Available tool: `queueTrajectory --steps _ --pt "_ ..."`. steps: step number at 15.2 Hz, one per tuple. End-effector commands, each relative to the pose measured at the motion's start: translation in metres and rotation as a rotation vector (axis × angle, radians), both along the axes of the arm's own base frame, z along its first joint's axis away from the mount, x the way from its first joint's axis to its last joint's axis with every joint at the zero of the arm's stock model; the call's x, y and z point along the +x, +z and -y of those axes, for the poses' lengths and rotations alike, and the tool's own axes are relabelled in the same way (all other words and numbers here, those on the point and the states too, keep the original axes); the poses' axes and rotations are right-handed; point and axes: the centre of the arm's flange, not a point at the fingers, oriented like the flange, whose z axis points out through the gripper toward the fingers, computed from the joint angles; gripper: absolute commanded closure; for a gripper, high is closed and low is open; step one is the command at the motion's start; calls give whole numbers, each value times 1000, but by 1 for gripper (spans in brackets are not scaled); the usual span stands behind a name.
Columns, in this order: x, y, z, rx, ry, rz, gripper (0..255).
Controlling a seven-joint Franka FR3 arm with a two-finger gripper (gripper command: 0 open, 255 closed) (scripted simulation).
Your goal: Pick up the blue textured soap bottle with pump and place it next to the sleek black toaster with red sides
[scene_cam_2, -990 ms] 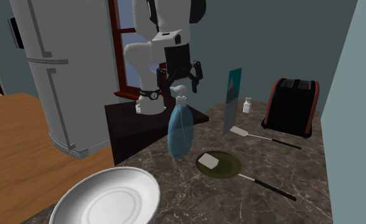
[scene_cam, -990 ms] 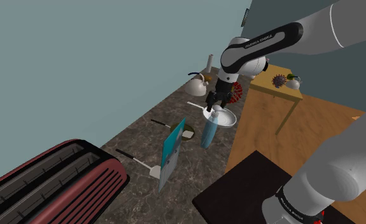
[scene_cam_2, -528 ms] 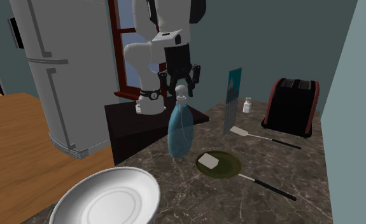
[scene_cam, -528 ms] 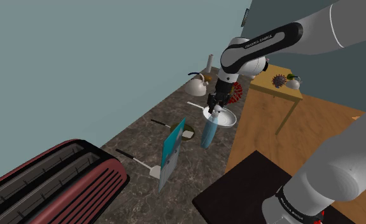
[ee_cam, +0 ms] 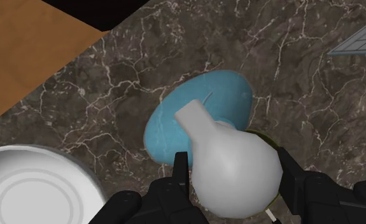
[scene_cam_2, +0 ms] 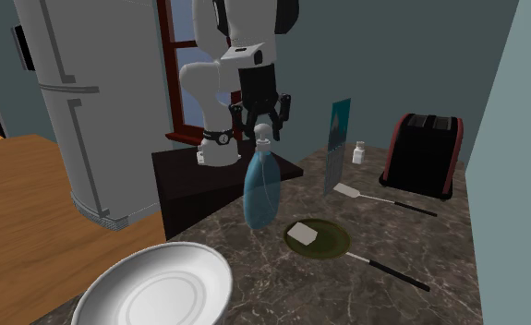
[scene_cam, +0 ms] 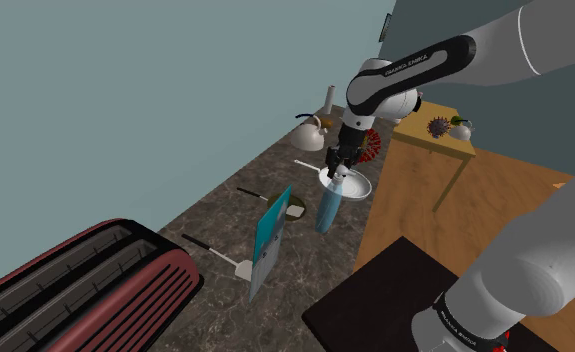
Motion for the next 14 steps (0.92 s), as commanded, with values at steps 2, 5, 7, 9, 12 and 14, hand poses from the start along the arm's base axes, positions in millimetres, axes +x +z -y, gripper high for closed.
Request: queueTrajectory --steps 2,5,7,9,12,14 --pt "0 10 0 0 0 0 255" --pt "0 26 0 0 0 0 255" --pt "0 37 0 0 0 0 255" --pt "0 47 0 0 0 0 255" --pt "0 63 0 0 0 0 255" --pt "0 74 0 0 0 0 255"
